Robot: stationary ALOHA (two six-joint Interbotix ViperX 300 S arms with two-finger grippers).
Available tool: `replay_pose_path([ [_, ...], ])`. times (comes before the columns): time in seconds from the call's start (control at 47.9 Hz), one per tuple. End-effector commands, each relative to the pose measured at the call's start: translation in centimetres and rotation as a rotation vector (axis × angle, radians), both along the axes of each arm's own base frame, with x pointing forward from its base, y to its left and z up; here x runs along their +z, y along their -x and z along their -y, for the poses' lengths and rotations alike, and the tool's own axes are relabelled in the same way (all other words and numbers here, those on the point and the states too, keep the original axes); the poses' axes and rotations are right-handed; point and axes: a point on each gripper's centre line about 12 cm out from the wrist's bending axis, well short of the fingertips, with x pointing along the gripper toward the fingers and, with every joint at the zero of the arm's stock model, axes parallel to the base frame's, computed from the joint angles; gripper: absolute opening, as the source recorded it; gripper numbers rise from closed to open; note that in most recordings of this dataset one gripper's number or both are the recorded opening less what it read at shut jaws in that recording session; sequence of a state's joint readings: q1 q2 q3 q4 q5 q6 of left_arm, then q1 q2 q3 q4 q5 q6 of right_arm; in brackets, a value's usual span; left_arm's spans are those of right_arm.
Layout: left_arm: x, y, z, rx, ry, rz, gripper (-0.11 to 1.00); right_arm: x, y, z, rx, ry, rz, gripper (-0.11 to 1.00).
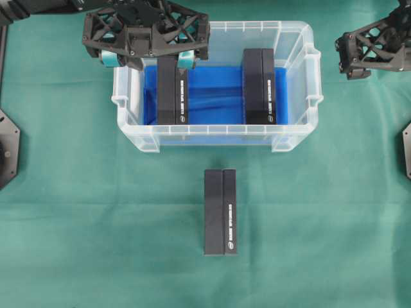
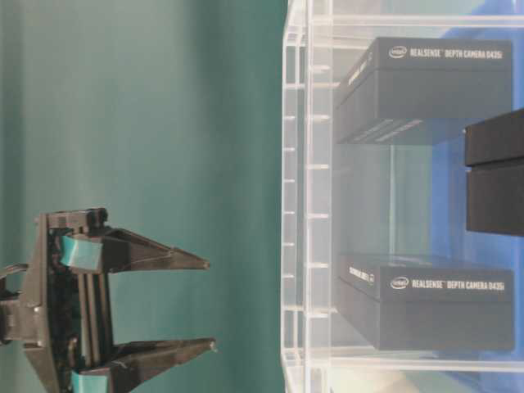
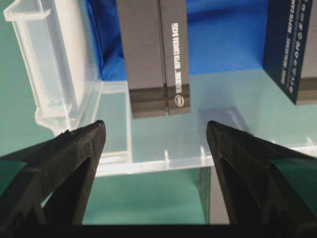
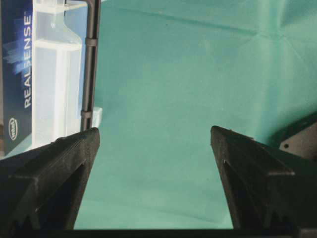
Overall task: Take out the box from the case.
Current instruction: 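Lower the left gripper and close it on the left box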
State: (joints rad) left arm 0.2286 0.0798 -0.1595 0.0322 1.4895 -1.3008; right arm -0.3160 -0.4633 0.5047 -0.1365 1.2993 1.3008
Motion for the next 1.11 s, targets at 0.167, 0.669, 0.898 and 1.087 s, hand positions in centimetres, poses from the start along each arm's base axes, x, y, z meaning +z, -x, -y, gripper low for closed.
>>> replay_pose_path([
  [0.167, -0.3, 0.0, -0.4, 0.008, -0.011, 0.031, 0.81, 0.7, -0.2, 0.1, -0.002, 0.006, 0.026, 0.89],
  [0.669, -3.4, -0.2, -0.7, 0.026, -0.013, 0.053, 0.81, 0.5, -0.2, 0.1, -0.001, 0.004, 0.018, 0.89],
  [0.898, -5.0, -0.2, -0.8, 0.024, -0.004, 0.021, 0.81, 0.5, -0.2, 0.1, -0.001, 0.004, 0.018, 0.89],
  [1.087, -6.1, -0.9, -1.0, 0.02, -0.008, 0.033, 0.81, 0.4, -0.1, 0.1, -0.001, 0.004, 0.016, 0.89],
])
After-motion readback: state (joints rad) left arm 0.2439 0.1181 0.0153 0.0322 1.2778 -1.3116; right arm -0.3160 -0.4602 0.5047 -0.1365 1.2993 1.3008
